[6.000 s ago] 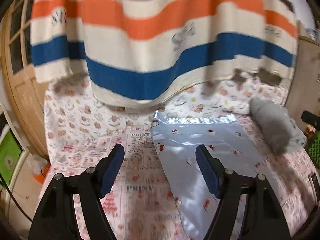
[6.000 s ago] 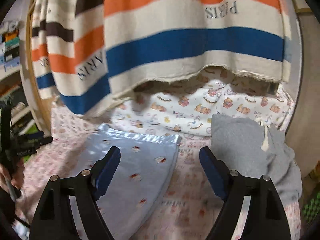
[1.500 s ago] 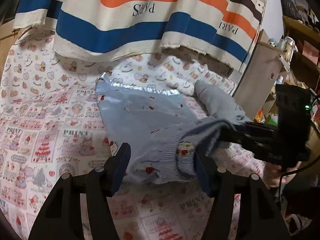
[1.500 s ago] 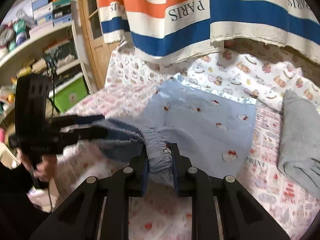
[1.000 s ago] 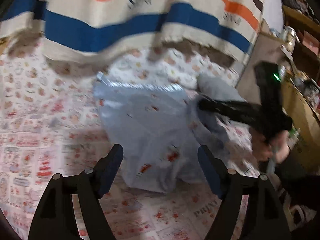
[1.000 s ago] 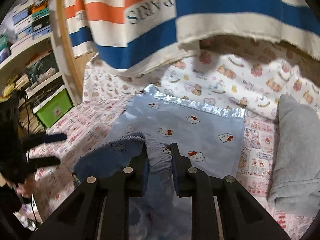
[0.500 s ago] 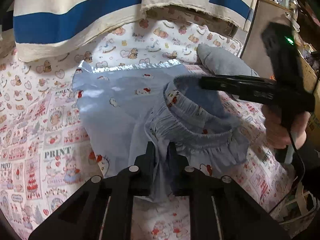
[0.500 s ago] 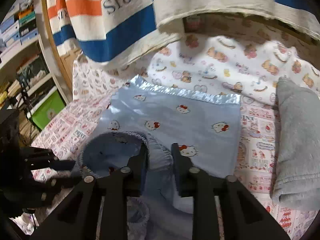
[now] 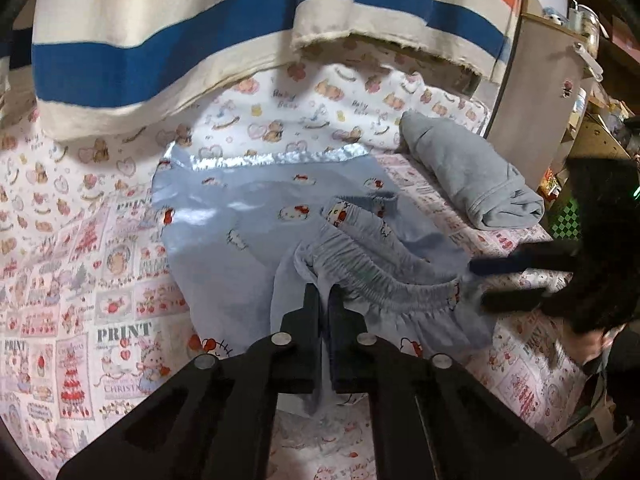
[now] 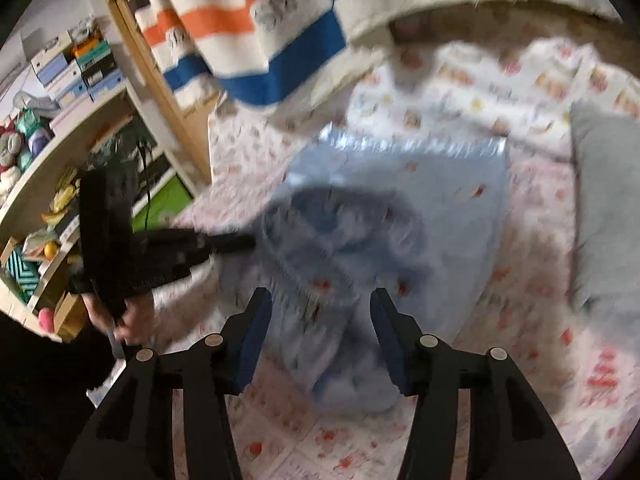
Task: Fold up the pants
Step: 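Lift the cuffs with both tools and fold them toward the waistband, then lower the folded cuffs onto the pants and open both tools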
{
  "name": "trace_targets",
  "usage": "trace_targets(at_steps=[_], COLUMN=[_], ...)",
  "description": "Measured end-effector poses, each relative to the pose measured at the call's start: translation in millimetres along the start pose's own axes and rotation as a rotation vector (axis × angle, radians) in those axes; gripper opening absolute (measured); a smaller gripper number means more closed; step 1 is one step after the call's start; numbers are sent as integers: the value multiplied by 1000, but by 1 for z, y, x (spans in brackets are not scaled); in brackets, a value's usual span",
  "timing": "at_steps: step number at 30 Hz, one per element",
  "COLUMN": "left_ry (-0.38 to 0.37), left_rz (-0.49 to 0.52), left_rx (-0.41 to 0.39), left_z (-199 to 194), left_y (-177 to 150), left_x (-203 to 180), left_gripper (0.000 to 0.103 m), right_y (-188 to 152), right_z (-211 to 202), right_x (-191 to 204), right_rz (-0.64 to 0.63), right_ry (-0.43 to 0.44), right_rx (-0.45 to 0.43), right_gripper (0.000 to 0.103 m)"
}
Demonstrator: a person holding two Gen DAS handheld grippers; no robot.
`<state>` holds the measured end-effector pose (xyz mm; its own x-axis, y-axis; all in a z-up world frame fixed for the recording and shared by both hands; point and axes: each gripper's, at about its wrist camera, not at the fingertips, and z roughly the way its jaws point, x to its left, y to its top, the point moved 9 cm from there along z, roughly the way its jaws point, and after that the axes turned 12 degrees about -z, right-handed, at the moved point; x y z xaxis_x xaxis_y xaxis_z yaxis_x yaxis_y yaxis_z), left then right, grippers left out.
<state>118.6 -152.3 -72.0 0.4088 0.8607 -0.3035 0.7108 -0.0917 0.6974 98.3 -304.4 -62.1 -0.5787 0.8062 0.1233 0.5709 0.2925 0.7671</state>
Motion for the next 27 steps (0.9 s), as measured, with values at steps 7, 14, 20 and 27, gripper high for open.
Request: trace_targets(at_steps=[7,14,20,27], left_ry=[-4,36,67,104], left_rz=[10,104,59,47], left_rx=[-14,-75,-44,-32], left_z=[-3,6,26,11], left_y=[14,50,56,35], left_x=[-4,-12,12,36], left_gripper=[3,4,16,41], right_y=[0,51,66,70], right_z=[25,5,21,22], right_x=[-7,-35,-63,-81], right_rz=[34,24,48,40], right_ry=[-32,-141,-204,-329], right_rx=[19,-109,-78,-117], right_gripper=[10,5,5,43])
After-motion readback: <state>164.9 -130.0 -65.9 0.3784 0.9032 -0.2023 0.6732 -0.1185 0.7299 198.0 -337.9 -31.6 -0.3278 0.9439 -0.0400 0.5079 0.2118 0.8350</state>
